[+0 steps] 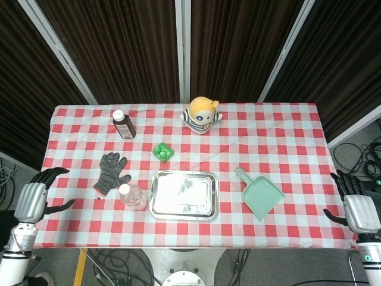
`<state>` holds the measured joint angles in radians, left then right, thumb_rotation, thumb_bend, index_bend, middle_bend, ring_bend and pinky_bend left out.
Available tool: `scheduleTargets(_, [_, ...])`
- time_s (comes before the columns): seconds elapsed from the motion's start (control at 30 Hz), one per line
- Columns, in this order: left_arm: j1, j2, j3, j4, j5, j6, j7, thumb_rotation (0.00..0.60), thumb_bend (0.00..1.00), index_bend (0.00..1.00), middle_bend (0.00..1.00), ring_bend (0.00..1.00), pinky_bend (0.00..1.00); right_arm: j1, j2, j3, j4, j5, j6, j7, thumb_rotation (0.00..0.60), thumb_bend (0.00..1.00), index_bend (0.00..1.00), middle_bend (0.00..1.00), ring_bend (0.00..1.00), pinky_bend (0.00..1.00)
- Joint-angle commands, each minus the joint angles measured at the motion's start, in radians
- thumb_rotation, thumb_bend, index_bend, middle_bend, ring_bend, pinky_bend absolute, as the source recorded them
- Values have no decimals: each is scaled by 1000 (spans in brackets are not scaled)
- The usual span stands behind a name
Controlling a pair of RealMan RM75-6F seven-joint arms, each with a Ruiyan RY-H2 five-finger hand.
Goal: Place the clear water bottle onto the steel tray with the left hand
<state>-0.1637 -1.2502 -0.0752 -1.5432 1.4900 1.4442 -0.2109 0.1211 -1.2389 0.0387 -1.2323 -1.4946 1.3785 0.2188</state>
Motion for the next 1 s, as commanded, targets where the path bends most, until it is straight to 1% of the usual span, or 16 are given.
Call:
scheduleTargets(0.03, [-1,-2,0,2,-2,-3,-2,600,91,317,362,257,253,-1,0,-1,1,0,0,0,600,121,0,0,0,0])
scheduleTargets(0.33, [-12,-2,-5,-16,-12,-23,-25,600,90,317,361,257,253,4,-3,0,1,2,-9,-6,600,121,0,0,0,0])
scheduleTargets(0.43, [-13,3,-6,-37,-33,-43,-56,600,92,316,362,257,253,2,-4,0,4,6,-12,-5,600,121,0,0,0,0])
scheduleTargets(0.5, [-12,10,3,-54,-40,-65,-94,600,86,316,362,257,253,1,-4,0,5,9,-14,-2,600,121,0,0,0,0])
scheduleTargets(0.57, [-10,20,16,-76,-45,-92,-165,600,60,317,362,257,252,3,-4,0,8,7,-14,-1,600,121,0,0,0,0])
scheduleTargets(0.6, [-10,26,23,-89,-46,-108,-211,600,37,313,360,255,250,4,-5,0,9,6,-13,-1,600,121,0,0,0,0])
scheduleTargets(0.63, [-10,35,33,-107,-44,-130,-282,600,17,302,352,244,244,4,-6,0,9,4,-12,-1,600,121,0,0,0,0])
scheduleTargets(0.7, [-12,41,41,-121,-37,-151,-367,600,1,265,320,212,231,3,-7,-2,7,4,-13,-3,600,121,0,0,0,0])
scheduleTargets(0.77, [-14,35,47,-123,-17,-152,-427,600,0,222,271,182,222,3,-8,-5,6,4,-18,-7,600,120,0,0,0,0])
scheduleTargets(0.83, [-15,20,46,-120,-4,-145,-448,600,0,199,244,169,219,5,-10,-5,7,4,-21,-10,600,121,0,0,0,0])
scheduleTargets(1.0, [-27,-44,30,-110,17,-120,-436,600,0,189,233,161,219,5,-9,-2,6,8,-20,-12,600,120,0,0,0,0])
